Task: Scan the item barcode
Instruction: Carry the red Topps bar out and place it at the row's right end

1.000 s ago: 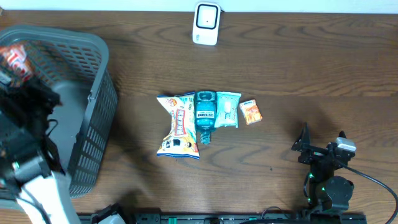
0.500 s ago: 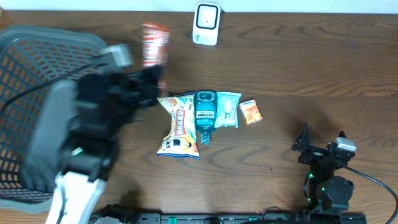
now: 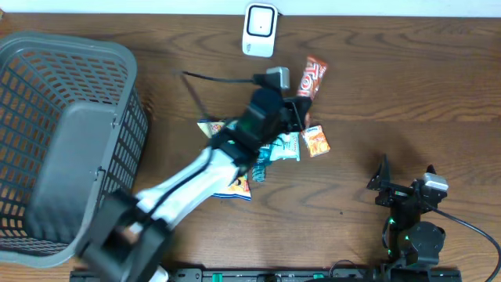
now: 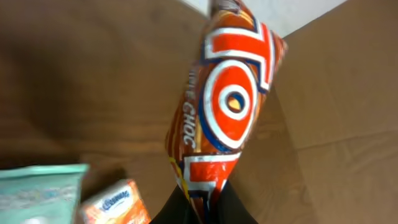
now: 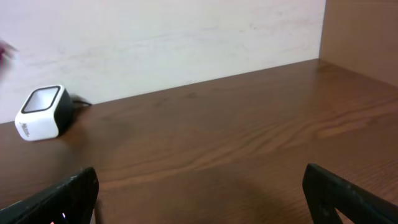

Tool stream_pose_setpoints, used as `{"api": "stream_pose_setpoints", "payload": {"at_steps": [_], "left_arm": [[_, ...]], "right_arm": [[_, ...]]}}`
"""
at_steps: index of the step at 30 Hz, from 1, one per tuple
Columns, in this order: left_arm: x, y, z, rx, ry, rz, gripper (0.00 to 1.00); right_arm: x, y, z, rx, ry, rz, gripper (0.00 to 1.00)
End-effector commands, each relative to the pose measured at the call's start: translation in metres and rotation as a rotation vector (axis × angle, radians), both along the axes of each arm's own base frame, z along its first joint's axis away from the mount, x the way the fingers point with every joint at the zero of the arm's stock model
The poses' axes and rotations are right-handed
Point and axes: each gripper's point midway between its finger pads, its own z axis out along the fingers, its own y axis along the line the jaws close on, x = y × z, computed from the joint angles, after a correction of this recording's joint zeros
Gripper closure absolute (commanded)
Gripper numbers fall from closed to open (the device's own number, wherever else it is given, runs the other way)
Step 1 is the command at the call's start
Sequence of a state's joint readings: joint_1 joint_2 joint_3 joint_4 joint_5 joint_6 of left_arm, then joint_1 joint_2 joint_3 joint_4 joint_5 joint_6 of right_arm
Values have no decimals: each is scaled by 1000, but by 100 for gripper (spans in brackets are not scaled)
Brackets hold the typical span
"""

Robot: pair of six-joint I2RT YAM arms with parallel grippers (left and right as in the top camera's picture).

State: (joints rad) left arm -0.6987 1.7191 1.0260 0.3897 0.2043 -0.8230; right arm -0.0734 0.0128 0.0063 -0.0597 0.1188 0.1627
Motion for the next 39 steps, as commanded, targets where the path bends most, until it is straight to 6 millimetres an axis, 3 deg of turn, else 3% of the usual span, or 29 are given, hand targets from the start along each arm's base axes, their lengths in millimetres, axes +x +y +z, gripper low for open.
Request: {"api": "stream_pose_setpoints", "payload": {"at_steps": [1,5,8,12,17,22,27,32,33,36,39], "left_arm": [[-4,-30,-28,-130,133,-1,93],[-9,-60,-44,-261,189,-7,93],[-11,-68,-61,-314,257,32,93],[-17,-71,-95,-314,364,75,93],[-26,-75,-116,-277,406,77,93],[-31,-65,-137,-193,448,98,92],[-34,-67,-137,-181,448,69,55],[-39,-85,-112,-227,395,-53,45],[-39,-87,-105,-223,366,-74,40],[-36,-86,-85,-191,267,-114,12],[-31,-74,-72,-141,227,-115,6]], "right_arm": [[0,0,-1,-14,6,3,1],[0,0,-1,-14,6,3,1],[0,0,-1,-14,6,3,1],[0,0,-1,-14,6,2,1],[0,0,-1,-14,6,3,1],[0,0,-1,-14,6,3,1],[0,0,-1,-14,6,3,1],[0,0,-1,-14,6,3,1],[0,0,-1,-14,6,3,1],[0,0,-1,-14,6,3,1],[0,0,-1,-14,6,3,1]]}}
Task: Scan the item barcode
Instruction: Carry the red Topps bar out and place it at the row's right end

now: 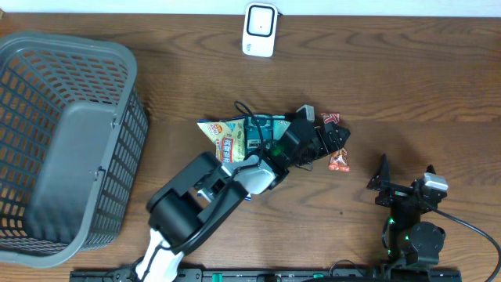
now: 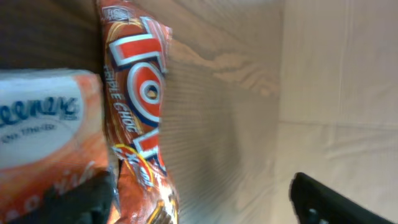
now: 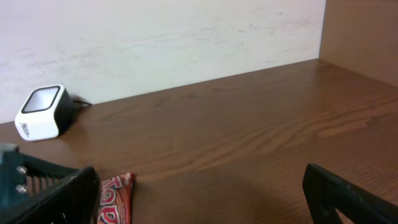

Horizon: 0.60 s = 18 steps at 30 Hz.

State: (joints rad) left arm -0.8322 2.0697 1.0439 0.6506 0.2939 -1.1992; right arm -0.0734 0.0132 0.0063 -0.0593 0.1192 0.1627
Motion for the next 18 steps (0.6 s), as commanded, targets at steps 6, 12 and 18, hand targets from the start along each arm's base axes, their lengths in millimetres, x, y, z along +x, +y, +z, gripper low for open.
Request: {"api": "stream_pose_setpoints", "payload": {"at_steps": [6,12,18], "left_arm": [[30,66,77,269,-301,-11,4],[40,144,154,623,-556,69,2],[40,219,187,840,-577,218,2]], "right_arm": [[0,0,-1,-14,6,3,1],[0,0,-1,-14,6,3,1],[0,0,-1,-14,6,3,1]]}}
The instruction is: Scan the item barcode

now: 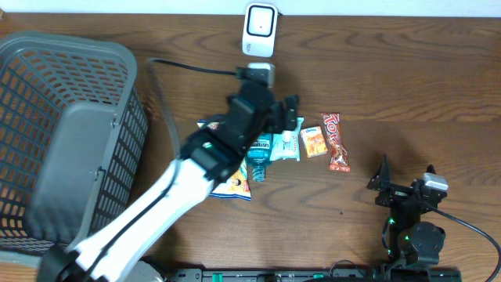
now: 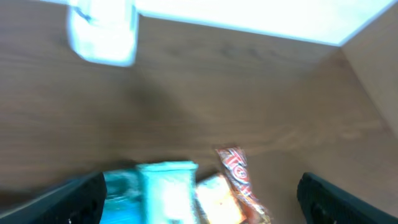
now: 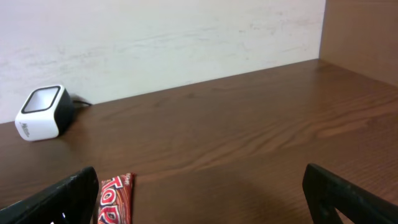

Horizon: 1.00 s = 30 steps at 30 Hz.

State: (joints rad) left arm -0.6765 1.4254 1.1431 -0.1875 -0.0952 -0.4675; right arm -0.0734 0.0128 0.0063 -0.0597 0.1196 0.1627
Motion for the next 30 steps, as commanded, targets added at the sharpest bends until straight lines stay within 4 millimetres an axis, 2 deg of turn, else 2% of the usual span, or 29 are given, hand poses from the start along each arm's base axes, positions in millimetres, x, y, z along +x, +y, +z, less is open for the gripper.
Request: {"api": "stream_pose_setpoints", "payload": {"at_steps": [1,4,8,9,11,12,15,16,17,22,30], "left_arm": [[13,63,11,201,-73,166,2],[10,95,1,253,-11,235,2],[-11,136,-36,293,184,349,0],[-16,144,-45,309,221,366,5],[-26,157,-60,347,280,382,25],[-33,163,-68,370,315,389,42],[-47,177,-82,393,393,429,79],[-52,182,-87,394,420,450,89],[-57,186,-90,395,447,471,92],[-82,214,-112,436,570,554,92],[-90,265,-135,442,643,663,92]], "right_arm": [[0,0,-1,-14,6,4,1],[0,0,-1,-14,6,4,1],[0,0,-1,-14,6,3,1],[0,0,-1,-14,6,3,1],[0,0,-1,-14,6,4,1],[0,0,-1,-14,6,4,1],[0,0,-1,-14,6,3,1],[0,0,-1,-14,6,4,1],[0,0,-1,-14,6,4,1],[0,0,-1,-14,6,4,1],[0,0,-1,-14,6,4,1]]}}
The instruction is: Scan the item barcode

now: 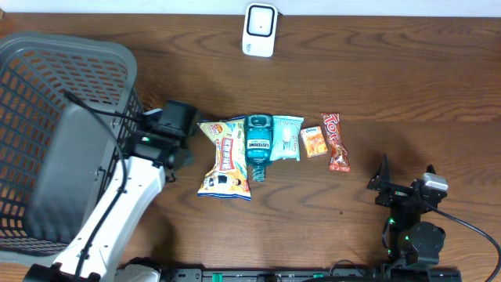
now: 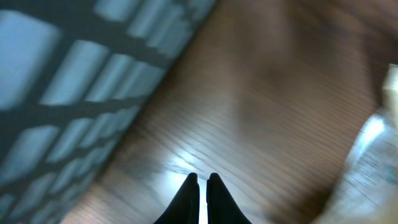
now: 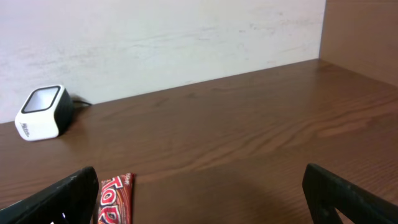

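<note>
The red chocolate bar (image 1: 337, 141) lies flat on the table at the right end of a row of items, and its end shows in the right wrist view (image 3: 115, 199). The white barcode scanner (image 1: 260, 30) stands at the far edge, also seen by the right wrist (image 3: 42, 112). My left gripper (image 1: 174, 149) is beside the basket, left of the row. Its fingers (image 2: 200, 190) are shut with nothing between them, over bare wood. My right gripper (image 1: 407, 192) rests at the near right, jaws wide open (image 3: 202, 199) and empty.
A grey mesh basket (image 1: 78, 43) fills the left side, and its wall (image 2: 62, 93) is close to the left fingers. The row holds a chips bag (image 1: 227, 157), a teal bottle (image 1: 258, 141), a pale wipes pack (image 1: 287, 139) and an orange tissue pack (image 1: 315, 142).
My left gripper was open above the row of items near the scanner. Now it is back beside the basket, shut and empty. The chocolate bar and the right arm have not moved.
My left gripper was first shut on the chocolate bar, holding it up near the scanner. Then it was low at the right end of the row with the bar down and its jaws apart. Then it hung open above the row, and now it is shut by the basket.
</note>
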Tool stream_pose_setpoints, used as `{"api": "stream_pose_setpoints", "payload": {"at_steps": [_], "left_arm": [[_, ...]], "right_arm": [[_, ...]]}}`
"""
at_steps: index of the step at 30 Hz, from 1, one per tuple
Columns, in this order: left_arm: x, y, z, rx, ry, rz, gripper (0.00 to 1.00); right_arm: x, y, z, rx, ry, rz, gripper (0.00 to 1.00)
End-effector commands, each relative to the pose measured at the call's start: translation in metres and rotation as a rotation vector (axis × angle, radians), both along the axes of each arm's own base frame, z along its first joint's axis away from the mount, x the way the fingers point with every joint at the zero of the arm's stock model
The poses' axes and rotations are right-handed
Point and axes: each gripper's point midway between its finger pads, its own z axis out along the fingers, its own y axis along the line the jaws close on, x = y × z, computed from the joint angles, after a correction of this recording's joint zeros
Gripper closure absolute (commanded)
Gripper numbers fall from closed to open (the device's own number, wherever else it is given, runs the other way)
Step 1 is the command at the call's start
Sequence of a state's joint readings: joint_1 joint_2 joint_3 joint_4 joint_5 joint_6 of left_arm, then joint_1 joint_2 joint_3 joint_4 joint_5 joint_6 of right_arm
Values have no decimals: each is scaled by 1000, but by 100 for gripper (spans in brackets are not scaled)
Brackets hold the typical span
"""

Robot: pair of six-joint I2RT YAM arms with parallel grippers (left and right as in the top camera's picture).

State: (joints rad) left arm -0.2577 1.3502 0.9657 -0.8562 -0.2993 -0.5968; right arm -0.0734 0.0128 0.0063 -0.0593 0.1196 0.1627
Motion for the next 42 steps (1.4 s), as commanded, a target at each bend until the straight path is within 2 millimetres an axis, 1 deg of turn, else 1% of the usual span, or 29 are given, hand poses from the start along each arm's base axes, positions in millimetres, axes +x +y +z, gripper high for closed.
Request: {"api": "stream_pose_setpoints", "payload": {"at_steps": [1,3,6,9,11,14,18,21,23,26,28,31,33,35,36,38,40,41,42], "left_arm": [[-4,22,-8,17,24,30,92],[3,22,-11,-32,21,-22,92],[16,18,-11,-98,-14,-88,92],[28,24,-7,-95,-54,-125,92],[33,30,-5,-80,-66,-146,92],[34,34,-6,-75,-65,-143,92],[34,34,-8,-62,-50,-178,92],[29,34,-10,-52,-20,-212,92],[21,26,-14,-91,16,-255,92],[7,0,-20,-216,72,-372,92],[0,-16,-19,-295,86,-446,92],[4,-33,-12,-367,42,-510,92],[14,-38,0,-361,-25,-535,92],[27,-45,20,-340,-115,-569,92],[35,-49,35,-327,-176,-592,91],[49,-55,68,-295,-303,-628,88],[63,-57,108,-244,-448,-650,83],[70,-54,136,-206,-541,-651,83],[75,-52,158,-174,-611,-646,83]], "right_arm": [[0,0,-1,-14,6,4,1],[0,0,-1,-14,6,4,1],[0,0,-1,-14,6,4,1],[0,0,-1,-14,6,3,1],[0,0,-1,-14,6,4,1],[0,0,-1,-14,6,3,1],[0,0,-1,-14,6,4,1],[0,0,-1,-14,6,4,1],[0,0,-1,-14,6,4,1],[0,0,-1,-14,6,4,1],[0,0,-1,-14,6,4,1],[0,0,-1,-14,6,4,1],[0,0,-1,-14,6,4,1],[0,0,-1,-14,6,4,1],[0,0,-1,-14,6,4,1],[0,0,-1,-14,6,4,1],[0,0,-1,-14,6,3,1],[0,0,-1,-14,6,4,1],[0,0,-1,-14,6,4,1]]}}
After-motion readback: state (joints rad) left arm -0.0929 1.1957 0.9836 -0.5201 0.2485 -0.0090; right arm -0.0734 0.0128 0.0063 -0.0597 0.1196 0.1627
